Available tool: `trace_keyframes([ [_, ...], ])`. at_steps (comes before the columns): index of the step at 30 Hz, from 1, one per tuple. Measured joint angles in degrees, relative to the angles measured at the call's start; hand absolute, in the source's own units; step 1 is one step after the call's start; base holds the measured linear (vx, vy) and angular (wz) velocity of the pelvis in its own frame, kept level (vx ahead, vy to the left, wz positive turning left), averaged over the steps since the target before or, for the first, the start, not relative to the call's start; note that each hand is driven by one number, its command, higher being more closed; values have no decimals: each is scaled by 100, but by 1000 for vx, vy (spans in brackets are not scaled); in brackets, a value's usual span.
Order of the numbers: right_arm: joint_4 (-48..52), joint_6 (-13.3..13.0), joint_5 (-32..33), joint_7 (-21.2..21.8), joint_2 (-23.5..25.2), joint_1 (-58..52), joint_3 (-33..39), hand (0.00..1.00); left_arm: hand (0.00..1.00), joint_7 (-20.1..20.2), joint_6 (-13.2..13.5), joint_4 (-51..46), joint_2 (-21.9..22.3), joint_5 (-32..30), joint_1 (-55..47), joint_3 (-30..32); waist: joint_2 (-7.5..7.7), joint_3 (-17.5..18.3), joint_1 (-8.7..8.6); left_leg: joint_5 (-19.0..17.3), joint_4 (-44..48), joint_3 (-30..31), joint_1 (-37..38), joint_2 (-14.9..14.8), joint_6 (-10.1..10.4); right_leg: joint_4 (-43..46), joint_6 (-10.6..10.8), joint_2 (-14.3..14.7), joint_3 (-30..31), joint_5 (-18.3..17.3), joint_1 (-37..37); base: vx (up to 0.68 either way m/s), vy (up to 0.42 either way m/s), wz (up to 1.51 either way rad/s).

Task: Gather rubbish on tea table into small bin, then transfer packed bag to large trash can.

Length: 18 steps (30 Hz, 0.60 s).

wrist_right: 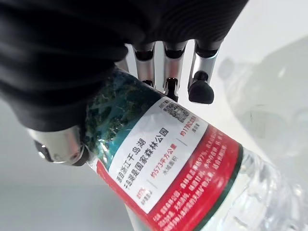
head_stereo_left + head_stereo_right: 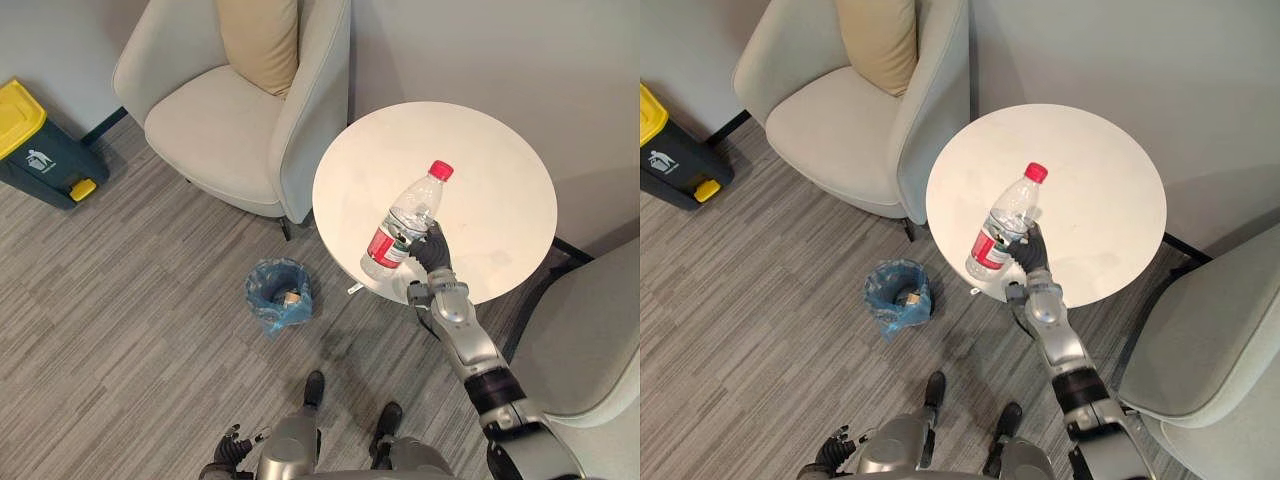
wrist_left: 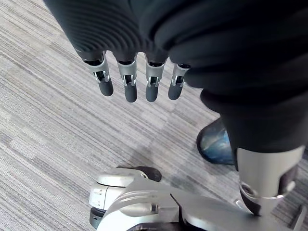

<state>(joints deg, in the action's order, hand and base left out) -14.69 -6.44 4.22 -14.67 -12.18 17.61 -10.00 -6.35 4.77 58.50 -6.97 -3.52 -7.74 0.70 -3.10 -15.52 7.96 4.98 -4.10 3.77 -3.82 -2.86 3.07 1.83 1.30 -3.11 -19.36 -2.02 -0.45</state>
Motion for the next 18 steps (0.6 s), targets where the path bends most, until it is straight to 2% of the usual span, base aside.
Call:
trace_keyframes([
  [6,1293,-106,-343,175,82,-1166,5,100,0,3,-67,23,-43,-167,-32,22,98,107,-232,-3,-53,-160,217,-22,0,8,10,10,200,-4,103,-46,13,-13],
  [10,1658,-190,-485,252,215,-1563,10,100,0,12,-82,96,-67,-189,-32,-3,181,304,-293,-6,-104,-258,289,-32,-2,-2,15,18,299,1,102,-2,7,-15],
  [12,1863,-217,-544,257,296,-1714,2,100,0,17,-82,141,-100,-197,-20,-5,230,348,-389,-9,-113,-319,339,-36,-3,-6,23,20,365,7,116,2,7,-13],
  [18,2086,-222,-1055,254,318,-2001,-1,100,0,12,-118,184,-106,-226,-21,-56,219,545,-403,-49,-113,-513,462,-39,-27,-109,57,29,546,75,198,-2,12,-15],
])
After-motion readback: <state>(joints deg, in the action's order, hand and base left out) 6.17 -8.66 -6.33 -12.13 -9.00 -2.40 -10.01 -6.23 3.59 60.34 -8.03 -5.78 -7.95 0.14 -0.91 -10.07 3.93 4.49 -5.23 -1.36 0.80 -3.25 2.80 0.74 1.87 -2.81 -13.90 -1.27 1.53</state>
